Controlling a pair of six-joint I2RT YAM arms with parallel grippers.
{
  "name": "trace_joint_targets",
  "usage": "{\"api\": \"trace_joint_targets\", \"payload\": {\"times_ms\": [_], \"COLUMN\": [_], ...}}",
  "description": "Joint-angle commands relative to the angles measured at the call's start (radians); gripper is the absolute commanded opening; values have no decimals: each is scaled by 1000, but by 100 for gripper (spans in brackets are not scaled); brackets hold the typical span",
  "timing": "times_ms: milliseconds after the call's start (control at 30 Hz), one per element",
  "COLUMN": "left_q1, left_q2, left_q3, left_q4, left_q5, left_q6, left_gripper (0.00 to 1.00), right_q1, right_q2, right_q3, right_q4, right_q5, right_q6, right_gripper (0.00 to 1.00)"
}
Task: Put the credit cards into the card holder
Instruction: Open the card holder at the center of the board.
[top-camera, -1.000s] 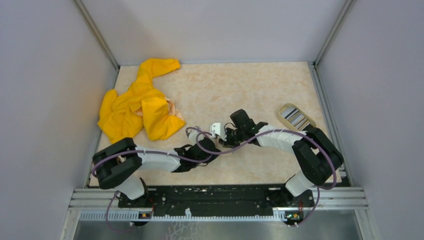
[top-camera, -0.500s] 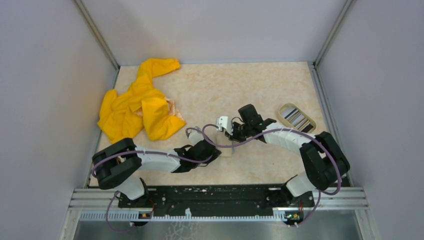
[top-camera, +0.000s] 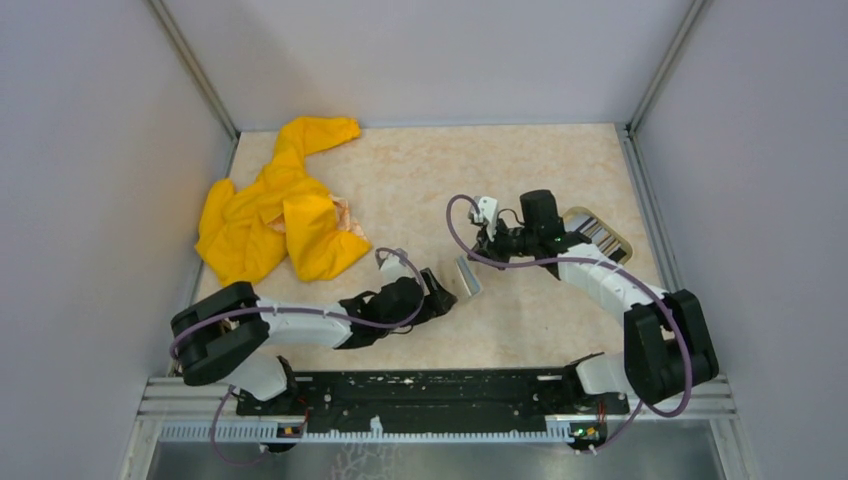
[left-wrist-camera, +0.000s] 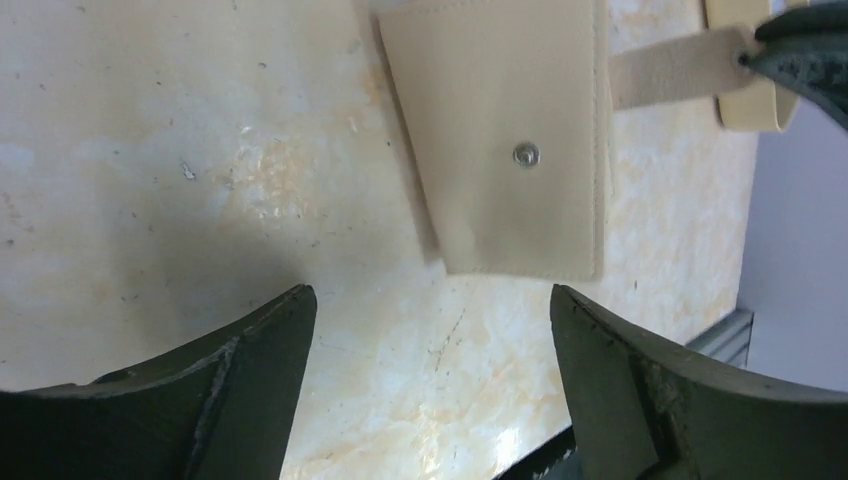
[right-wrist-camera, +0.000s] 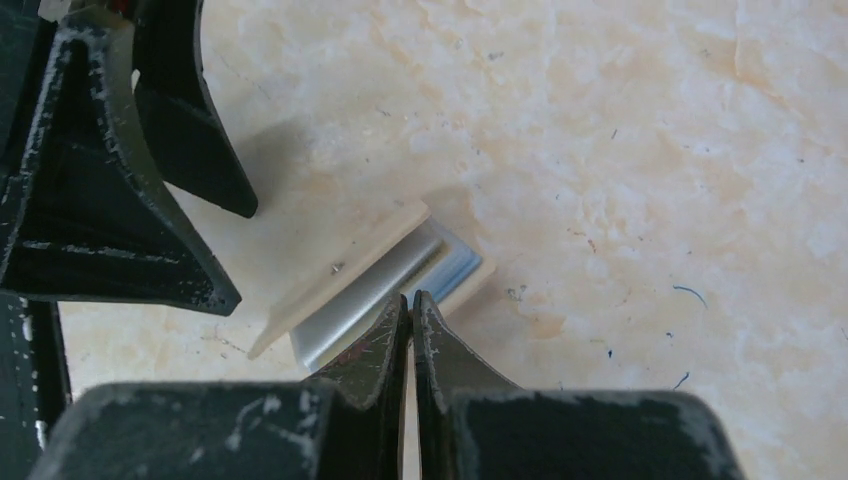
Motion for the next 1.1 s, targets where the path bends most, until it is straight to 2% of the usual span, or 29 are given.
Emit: {"api": "trace_joint_targets", "payload": {"times_ms": [0, 67, 333, 500, 700, 800, 833, 900, 1067], "left_q1": [0, 12, 94, 120, 125, 126, 126, 126, 126], "left_q2": [-77, -96, -122, -90, -70, -83, -93, -111, -182], "left_q3": [-100, -148, -187, -95, 1, 13, 17, 28, 54], "left_q4": [194, 287, 447, 240, -81, -159, -180, -227, -295], "left_q5": [99, 144, 300, 254, 100, 33, 23, -5, -21], "left_q6": [253, 284, 296, 282, 294, 336, 355, 392, 520], "left_gripper": [94, 99, 99, 97, 87, 78, 71, 64, 62], "right_q1": [-29, -32, -39, -42, -44, -45, -44, -44, -47], "right_q2": [-34, -37, -47, -44, -43, -39, -37, -32, -21], "right_q3": [-3, -4, -9, -9, -9, -7, -7, -7, -5], "right_q4": [84, 93, 102, 97, 91, 87, 86, 81, 74], "right_q5": [-153, -181, -193, -180, -159, -145, -138, -124, -105], "right_q6": [94, 111, 124, 119, 110, 107, 105, 99, 90], "right_gripper": [0, 0, 0, 0, 0, 0, 0, 0, 0]}}
